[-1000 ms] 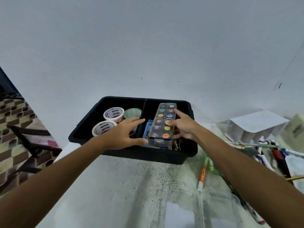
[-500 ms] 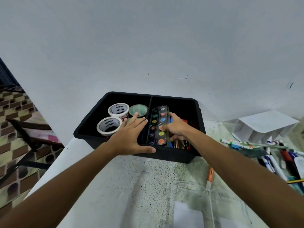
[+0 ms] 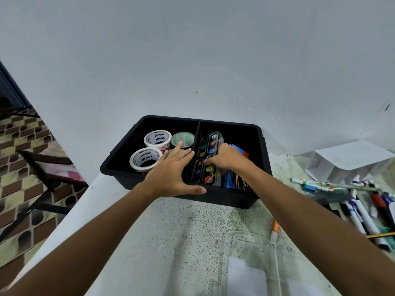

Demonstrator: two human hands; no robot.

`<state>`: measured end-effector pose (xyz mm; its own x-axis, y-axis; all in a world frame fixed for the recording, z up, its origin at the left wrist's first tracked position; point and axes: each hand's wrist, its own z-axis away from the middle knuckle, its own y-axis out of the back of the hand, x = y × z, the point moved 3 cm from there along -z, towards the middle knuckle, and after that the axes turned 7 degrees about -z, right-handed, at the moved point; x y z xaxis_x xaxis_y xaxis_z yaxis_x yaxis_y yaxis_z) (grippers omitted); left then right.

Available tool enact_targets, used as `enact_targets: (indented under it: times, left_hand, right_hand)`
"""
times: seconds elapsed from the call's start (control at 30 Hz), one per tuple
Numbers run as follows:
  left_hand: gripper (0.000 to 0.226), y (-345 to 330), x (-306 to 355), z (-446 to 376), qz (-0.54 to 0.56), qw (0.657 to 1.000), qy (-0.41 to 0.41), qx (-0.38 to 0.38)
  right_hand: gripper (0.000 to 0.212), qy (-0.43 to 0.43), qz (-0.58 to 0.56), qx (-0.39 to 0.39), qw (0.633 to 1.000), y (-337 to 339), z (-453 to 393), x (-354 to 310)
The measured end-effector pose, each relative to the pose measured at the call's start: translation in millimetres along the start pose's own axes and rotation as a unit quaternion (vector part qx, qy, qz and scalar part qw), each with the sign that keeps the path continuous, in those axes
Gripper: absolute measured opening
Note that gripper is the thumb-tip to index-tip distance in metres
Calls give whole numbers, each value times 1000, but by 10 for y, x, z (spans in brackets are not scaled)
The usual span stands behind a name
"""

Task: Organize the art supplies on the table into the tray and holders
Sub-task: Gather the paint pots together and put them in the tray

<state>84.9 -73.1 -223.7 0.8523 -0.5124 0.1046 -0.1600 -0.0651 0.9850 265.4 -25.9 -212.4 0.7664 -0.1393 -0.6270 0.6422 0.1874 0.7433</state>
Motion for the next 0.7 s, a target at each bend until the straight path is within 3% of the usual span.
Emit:
enact_targets:
  times: [0.17,0.33,0.5,0.7]
  left_hand:
    - [131,8,16,3,5,1000,1,2]
    - [132,3,14,1,3,1000,1,4]
    - [132,-1,8,2,1,1000,4,9]
    - [134,-3,-4,-11,10,1000,8,9]
  right_hand:
    - [55,1,96,13,995,17,-49,31]
    - [40,-3,134,-24,991,-72,-65,206]
    - [52,53,185,33,981,-92,5,161]
    - [42,111,213,-57,969,-174,86,113]
